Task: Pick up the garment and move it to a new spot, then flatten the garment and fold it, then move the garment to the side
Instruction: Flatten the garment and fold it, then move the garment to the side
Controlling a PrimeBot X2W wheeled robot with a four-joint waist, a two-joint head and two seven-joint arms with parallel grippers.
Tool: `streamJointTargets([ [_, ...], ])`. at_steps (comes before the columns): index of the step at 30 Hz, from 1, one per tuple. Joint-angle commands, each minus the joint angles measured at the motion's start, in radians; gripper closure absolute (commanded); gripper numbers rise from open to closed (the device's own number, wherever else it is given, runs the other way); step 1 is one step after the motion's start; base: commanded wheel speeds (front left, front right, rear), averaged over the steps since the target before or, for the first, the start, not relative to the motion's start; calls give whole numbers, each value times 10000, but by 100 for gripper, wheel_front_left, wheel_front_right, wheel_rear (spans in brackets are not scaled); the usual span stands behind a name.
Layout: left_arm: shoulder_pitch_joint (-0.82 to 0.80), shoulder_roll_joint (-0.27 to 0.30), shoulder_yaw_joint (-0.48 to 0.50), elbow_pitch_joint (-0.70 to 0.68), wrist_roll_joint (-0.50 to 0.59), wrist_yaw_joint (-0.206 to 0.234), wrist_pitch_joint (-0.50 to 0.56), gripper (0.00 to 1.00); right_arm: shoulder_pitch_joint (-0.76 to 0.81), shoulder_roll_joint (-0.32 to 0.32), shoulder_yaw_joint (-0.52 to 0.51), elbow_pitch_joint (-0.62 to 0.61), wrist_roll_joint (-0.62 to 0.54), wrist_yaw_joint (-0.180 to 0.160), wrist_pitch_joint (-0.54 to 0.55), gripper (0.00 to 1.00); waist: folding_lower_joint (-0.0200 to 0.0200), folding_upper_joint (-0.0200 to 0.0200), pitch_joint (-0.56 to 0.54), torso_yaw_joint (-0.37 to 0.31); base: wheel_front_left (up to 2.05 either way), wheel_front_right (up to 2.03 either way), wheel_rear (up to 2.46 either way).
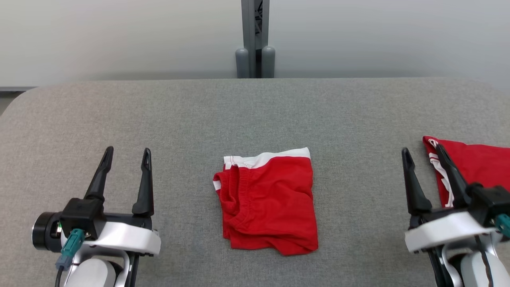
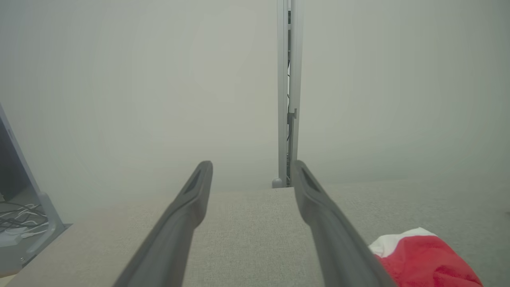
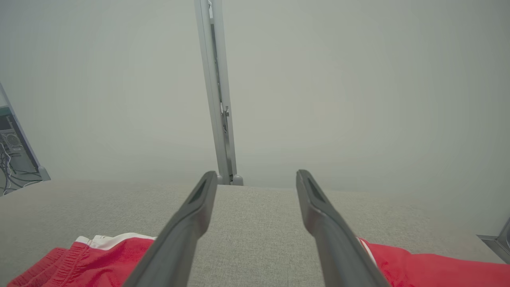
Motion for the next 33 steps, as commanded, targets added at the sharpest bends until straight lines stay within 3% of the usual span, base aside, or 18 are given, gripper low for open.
streamJointTargets([
  [1, 160, 128, 45, -24, -56, 83, 38, 0, 376, -17, -139, -315, -104, 3, 197, 0, 0, 0, -94, -79, 0, 0, 0],
  [8, 416, 241, 70, -208, -100, 173, 191, 0, 1759, -10, -501, -1597, 59, 3, 789, 0, 0, 0, -263, -170, 0, 0, 0],
  [17, 562, 427, 23, -378, -111, 284, 481, 0, 2285, -7, -539, -2119, 411, 3, 1025, 0, 0, 0, -298, -275, 0, 0, 0],
  [27, 487, 399, -126, -437, -147, 297, 650, 0, 2126, -4, -414, -1794, 444, 3, 1164, 0, 0, 0, -236, 254, 0, 0, 0],
  [33, 340, 304, -222, -433, -152, 260, 553, 0, 1737, -8, 587, -688, 619, 3, 1304, 0, 0, 0, -31, 1058, 0, 0, 0],
])
